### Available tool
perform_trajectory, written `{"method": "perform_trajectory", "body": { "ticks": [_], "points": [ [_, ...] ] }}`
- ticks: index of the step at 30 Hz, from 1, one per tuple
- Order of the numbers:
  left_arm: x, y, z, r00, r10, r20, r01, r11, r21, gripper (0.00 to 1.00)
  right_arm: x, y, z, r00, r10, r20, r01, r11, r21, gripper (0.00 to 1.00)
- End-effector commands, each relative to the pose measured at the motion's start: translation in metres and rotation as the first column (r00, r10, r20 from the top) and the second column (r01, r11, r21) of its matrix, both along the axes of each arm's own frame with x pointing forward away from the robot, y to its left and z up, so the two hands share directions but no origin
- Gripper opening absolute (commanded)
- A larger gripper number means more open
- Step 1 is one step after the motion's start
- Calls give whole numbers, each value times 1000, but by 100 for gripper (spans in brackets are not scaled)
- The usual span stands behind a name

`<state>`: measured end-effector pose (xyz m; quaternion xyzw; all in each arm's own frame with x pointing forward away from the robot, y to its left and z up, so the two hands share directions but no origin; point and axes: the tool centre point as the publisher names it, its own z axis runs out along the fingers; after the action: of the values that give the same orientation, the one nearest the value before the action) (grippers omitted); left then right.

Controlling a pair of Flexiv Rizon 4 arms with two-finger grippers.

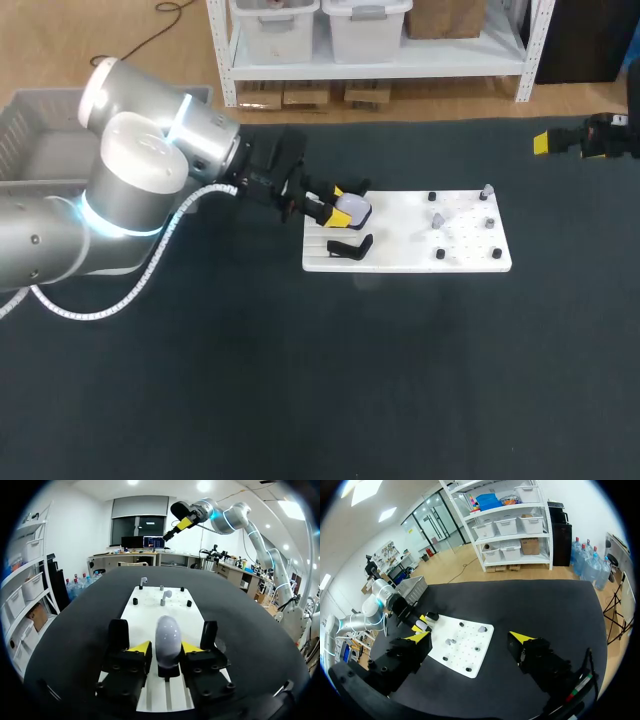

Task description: Pick up each earbud case from the left stands, insert the matching earbuds, close the lid, and place the case in the box.

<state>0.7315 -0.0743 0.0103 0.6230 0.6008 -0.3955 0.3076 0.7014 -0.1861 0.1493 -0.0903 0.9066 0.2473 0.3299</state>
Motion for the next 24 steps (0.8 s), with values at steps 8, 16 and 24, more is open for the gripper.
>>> {"method": "perform_trajectory", "body": {
  "ticks": [8, 16, 24],
  "points": [
    [-5, 8, 24, 999, 12, 45, -10, 999, -52, 0, -1, 0, 0, 1000, -2, 0, 2, 1000, -2, 100],
    [-16, 9, 66, 995, 0, 101, 16, 987, -160, 0, -1, 0, 0, 1000, -2, 0, 2, 1000, -2, 100],
    [-36, 6, 100, 995, 7, 99, 22, 957, -290, 0, -1, 0, 0, 1000, -2, 0, 2, 1000, -2, 100]
  ]
}}
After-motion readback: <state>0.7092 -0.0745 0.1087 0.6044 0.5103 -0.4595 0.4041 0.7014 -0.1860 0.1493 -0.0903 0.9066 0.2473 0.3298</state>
